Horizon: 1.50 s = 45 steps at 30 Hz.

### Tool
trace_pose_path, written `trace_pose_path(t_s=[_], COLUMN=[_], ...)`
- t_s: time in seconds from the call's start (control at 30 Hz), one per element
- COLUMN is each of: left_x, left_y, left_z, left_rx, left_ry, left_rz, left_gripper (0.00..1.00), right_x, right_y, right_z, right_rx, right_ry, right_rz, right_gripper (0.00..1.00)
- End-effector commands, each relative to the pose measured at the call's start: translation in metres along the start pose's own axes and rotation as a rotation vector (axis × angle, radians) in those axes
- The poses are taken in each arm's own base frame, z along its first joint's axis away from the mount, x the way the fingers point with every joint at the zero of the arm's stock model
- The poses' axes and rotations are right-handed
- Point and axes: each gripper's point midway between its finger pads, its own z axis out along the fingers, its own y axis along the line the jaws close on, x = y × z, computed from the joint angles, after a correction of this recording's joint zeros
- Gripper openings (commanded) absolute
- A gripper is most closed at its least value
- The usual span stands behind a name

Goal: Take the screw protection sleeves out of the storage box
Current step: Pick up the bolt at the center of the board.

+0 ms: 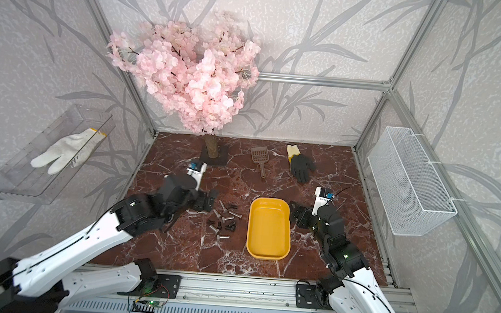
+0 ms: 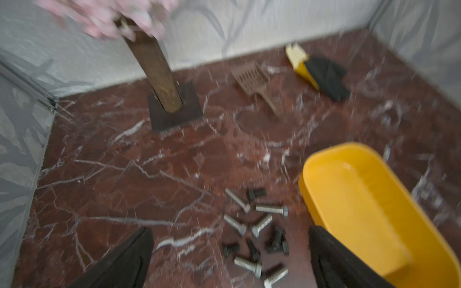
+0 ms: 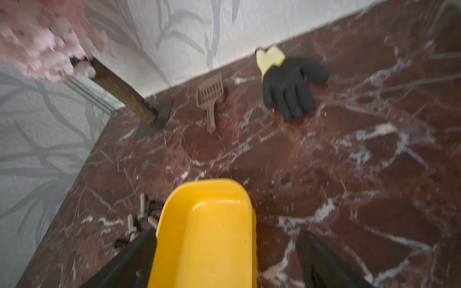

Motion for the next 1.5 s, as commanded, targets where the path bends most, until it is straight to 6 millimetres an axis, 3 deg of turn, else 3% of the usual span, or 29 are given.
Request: trace_pose_path(t_s=[0.0, 0.17, 0.43, 0.6, 1.1, 1.47], left_x=[0.061, 0.084, 0.135, 0.157, 0.182, 0.184], left_y=[-0.002, -0.039, -0.068, -0.078, -0.095, -0.095], left_z=[0.009, 0.030, 0.053, 0.062, 0.097, 0.112], left_rx=[-0.110, -0.007, 0.106, 0.141, 0.156, 0.149], left_ry=[0.303, 0.425, 0.638, 0.707, 0.786, 0.796], left_rz=[0.258, 0.401, 0.524, 0.569, 0.626, 0.607], left_gripper=[1.00, 0.95, 0.72, 0.69, 0.52, 0.47], right_x=[0.043, 0.050, 0.058, 0.062, 0.071, 0.075], right_y=[-0.009, -0.004, 0.002, 0.008, 0.008, 0.005], right_z=[-0.009, -0.015, -0.018, -0.015, -0.006, 0.000], right_rx=[0.051, 0.063, 0.046, 0.030, 0.080, 0.105], right_ry=[0.196, 0.239, 0.269, 0.282, 0.302, 0.316], right_rz=[0.029, 0.002, -0.002, -0.009, -0.059, -0.070], right_gripper=[0.92, 0.89, 0.81, 0.78, 0.69, 0.66])
